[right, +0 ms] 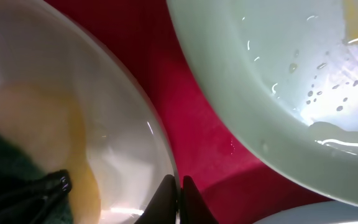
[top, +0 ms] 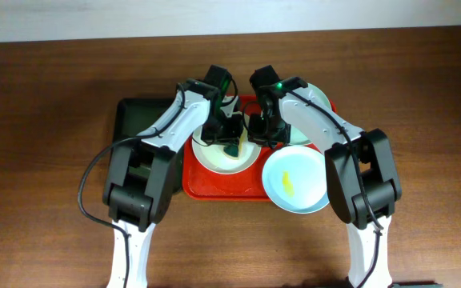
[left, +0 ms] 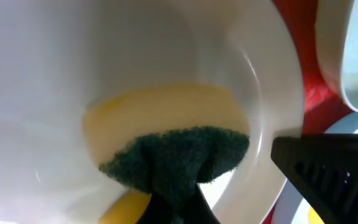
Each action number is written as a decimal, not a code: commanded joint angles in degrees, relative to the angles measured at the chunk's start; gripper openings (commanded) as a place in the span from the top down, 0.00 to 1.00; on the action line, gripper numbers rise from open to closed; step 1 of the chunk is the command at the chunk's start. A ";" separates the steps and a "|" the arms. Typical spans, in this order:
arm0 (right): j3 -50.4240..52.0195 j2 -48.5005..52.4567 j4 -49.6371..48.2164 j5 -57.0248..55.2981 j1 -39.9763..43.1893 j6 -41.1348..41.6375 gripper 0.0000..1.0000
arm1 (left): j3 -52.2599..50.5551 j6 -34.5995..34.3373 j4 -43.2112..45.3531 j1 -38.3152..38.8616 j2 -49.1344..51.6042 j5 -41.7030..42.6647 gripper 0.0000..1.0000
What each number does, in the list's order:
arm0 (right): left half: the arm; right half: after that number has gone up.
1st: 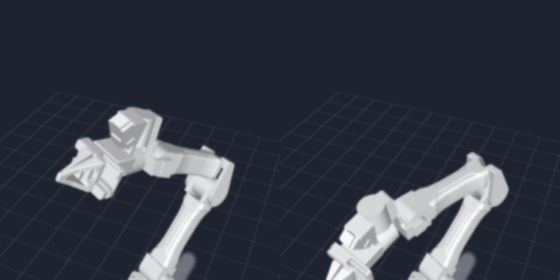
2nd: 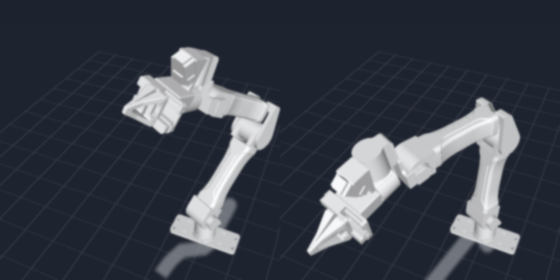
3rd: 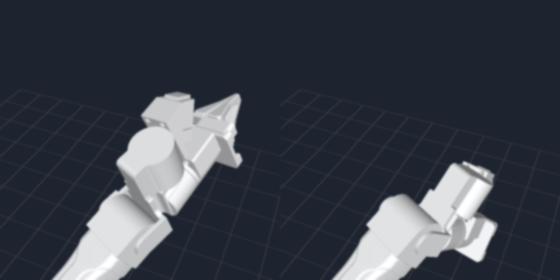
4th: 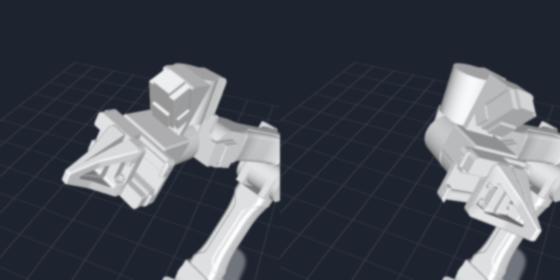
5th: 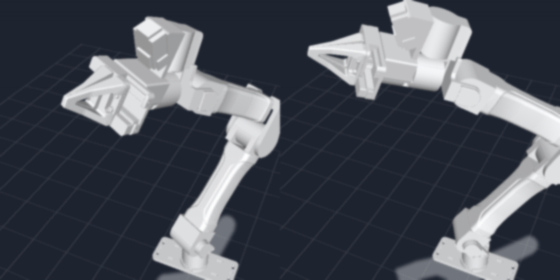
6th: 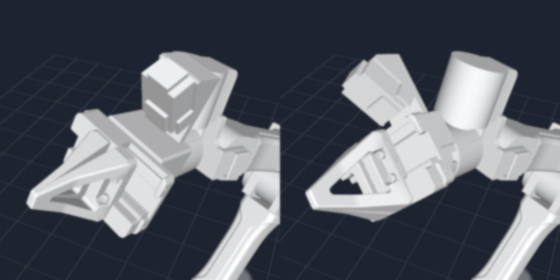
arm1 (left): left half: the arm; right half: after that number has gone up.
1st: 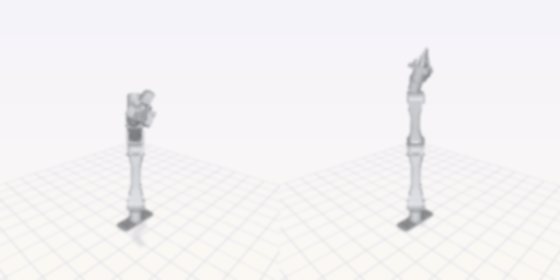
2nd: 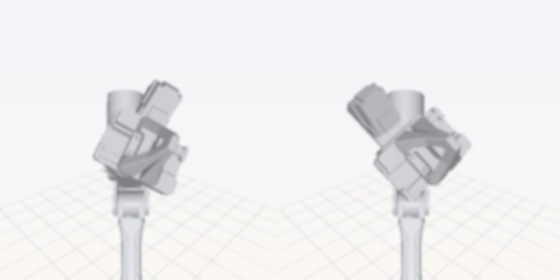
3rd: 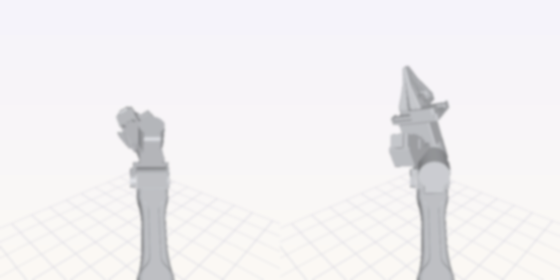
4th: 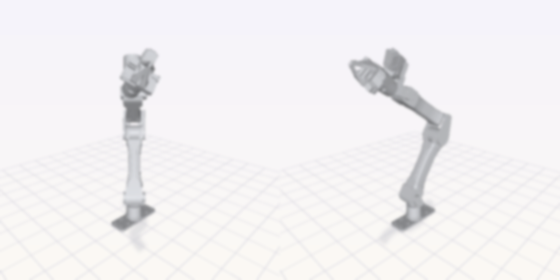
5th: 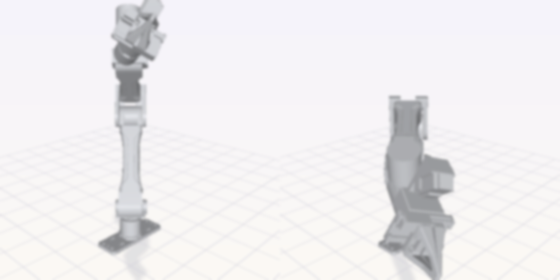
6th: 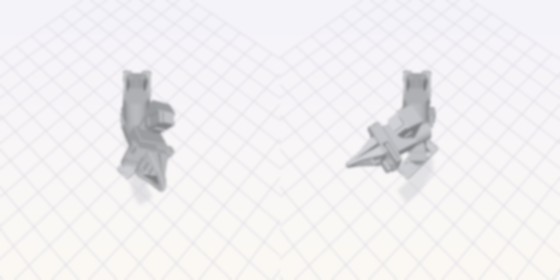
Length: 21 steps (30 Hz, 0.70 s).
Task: Clean dirty plates on tray and stack at the side
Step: 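Scrub the white plate surface with the sponge in the left gripper, then return the sponge to the black tray and release it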
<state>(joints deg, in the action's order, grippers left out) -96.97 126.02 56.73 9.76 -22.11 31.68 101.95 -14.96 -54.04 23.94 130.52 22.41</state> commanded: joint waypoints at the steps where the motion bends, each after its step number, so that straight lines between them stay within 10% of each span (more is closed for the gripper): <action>1: -0.72 -0.17 -0.39 0.50 -0.74 0.31 0.96 | 4.85 1.79 -3.98 -1.90 -3.15 -5.68 1.00; 21: -0.72 -0.17 -0.39 0.09 -0.76 0.31 0.96 | 6.01 1.79 -18.38 -14.16 -12.11 -33.18 1.00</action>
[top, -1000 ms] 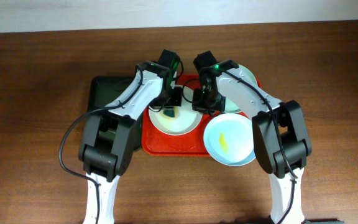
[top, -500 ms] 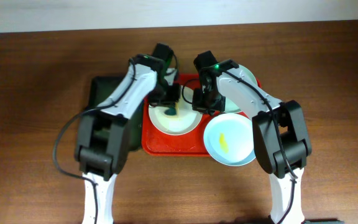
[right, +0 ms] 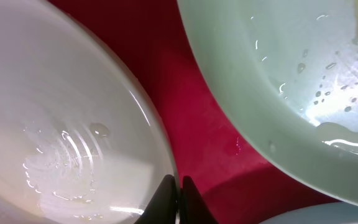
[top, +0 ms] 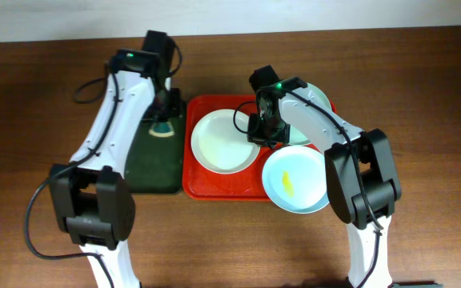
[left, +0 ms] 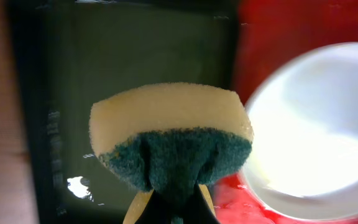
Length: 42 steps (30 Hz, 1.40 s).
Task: Clean dirty plates on tray and stack at the side
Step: 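Return the sponge to the black tray and release it, then raise the left arm away to the upper left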
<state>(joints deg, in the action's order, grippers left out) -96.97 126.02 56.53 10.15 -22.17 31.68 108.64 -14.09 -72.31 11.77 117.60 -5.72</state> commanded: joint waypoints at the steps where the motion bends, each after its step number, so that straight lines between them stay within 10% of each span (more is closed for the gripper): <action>1: -0.72 -0.17 -0.20 -0.31 -0.70 0.31 0.96 | -1.84 0.92 0.68 -2.62 0.81 -5.03 1.00; 21: -0.72 -0.17 -0.20 -0.31 -0.70 0.31 0.96 | -23.85 7.15 19.98 -5.57 0.81 -5.05 0.95; 37: -0.70 -0.17 -0.15 -0.31 -0.70 0.31 0.96 | -0.79 2.75 7.10 -12.11 -9.33 0.35 0.34; 39: -0.70 -0.17 -0.15 -0.31 -0.70 0.31 0.96 | -0.74 0.68 7.28 -15.15 -11.30 0.37 0.06; 42: -0.70 -0.17 -0.15 -0.31 -0.70 0.31 0.86 | -0.74 -0.98 6.67 -18.38 -11.56 0.35 0.01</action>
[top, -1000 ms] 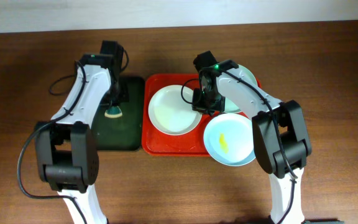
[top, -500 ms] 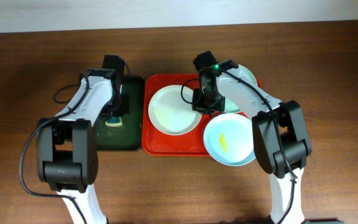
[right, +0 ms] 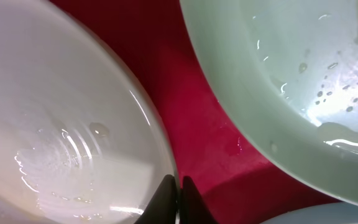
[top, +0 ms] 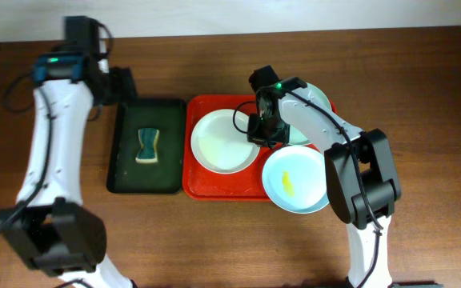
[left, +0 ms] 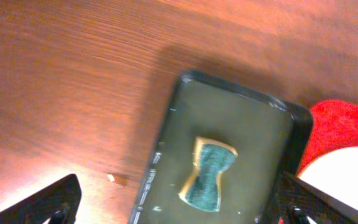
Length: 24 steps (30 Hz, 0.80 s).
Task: Clean dirty plates on tray and stack at the side
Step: 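Raise the left arm away to the upper left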
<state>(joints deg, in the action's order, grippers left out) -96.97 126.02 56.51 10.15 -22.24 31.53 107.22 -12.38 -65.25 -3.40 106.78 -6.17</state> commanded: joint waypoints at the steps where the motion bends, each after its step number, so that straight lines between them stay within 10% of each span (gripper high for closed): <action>1: -0.70 -0.17 -0.13 -0.31 -0.63 0.46 0.84 | 0.68 -2.69 -0.39 -3.72 -0.74 0.81 0.01; 24: -0.59 0.90 -0.72 -0.66 -1.01 0.48 0.90 | 0.68 -2.69 -0.39 -4.61 -0.74 0.81 0.01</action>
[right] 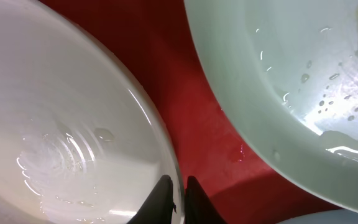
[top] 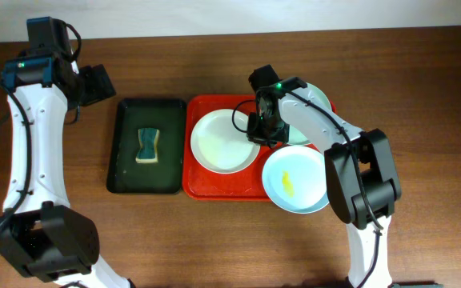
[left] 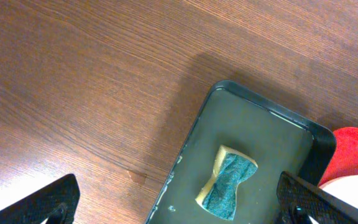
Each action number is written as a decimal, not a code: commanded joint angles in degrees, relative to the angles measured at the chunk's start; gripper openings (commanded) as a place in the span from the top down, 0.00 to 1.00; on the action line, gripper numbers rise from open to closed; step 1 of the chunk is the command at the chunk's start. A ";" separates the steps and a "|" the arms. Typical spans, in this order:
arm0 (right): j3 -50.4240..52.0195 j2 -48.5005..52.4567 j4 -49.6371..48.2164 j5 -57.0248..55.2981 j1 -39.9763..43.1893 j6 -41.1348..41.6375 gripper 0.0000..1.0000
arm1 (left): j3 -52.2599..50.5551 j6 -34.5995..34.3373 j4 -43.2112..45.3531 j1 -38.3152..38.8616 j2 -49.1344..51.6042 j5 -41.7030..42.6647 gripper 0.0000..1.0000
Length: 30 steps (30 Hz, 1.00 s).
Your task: Clean dirty plates on tray and stack at the side
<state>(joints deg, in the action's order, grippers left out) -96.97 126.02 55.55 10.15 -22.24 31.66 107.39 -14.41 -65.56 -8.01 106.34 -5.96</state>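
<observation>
The white plate (top: 218, 144) lies on the red tray (top: 214, 186), wet and free of smears. My right gripper (right: 179, 196) is shut on its right rim, one finger on each side. The rim of a pale green plate (right: 278, 74) with water drops fills the upper right of the right wrist view. A light blue plate (top: 302, 192) with a yellow scrap overlaps the tray's front right corner. The green-and-yellow sponge (left: 227, 182) rests in the dark tray (top: 126, 172). My left gripper (left: 179, 204) hangs wide open and empty, high over the table left of that tray.
The dark tray sits directly left of the red tray, their edges nearly touching. Bare brown tabletop (left: 73, 93) spreads to the left and front. A small crumb (left: 135, 176) lies by the dark tray's left edge.
My left arm has drawn farther left and back from the dark tray, still open. My right fingers stand slightly wider on the white plate's rim.
My left gripper first pressed the sponge on a yellow smear in the white plate while my right pinched the rim. Then the sponge hung over the dark tray and the plate looked clean. Later the sponge lay in that tray, let go, and my left arm is now well clear.
</observation>
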 commanded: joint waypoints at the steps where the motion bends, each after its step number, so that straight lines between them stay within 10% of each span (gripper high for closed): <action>1: -0.39 0.90 0.17 -0.72 -1.16 0.35 0.90 | 0.50 -0.66 -0.09 0.00 -0.31 0.59 0.01; 30: 1.49 0.87 -1.20 -2.23 -2.47 0.28 0.96 | 0.50 -0.66 -0.09 0.00 -0.31 0.59 0.01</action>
<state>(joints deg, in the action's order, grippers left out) -96.09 126.02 53.56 8.01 -24.95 31.68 107.39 -14.41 -65.56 -8.01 106.34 -5.96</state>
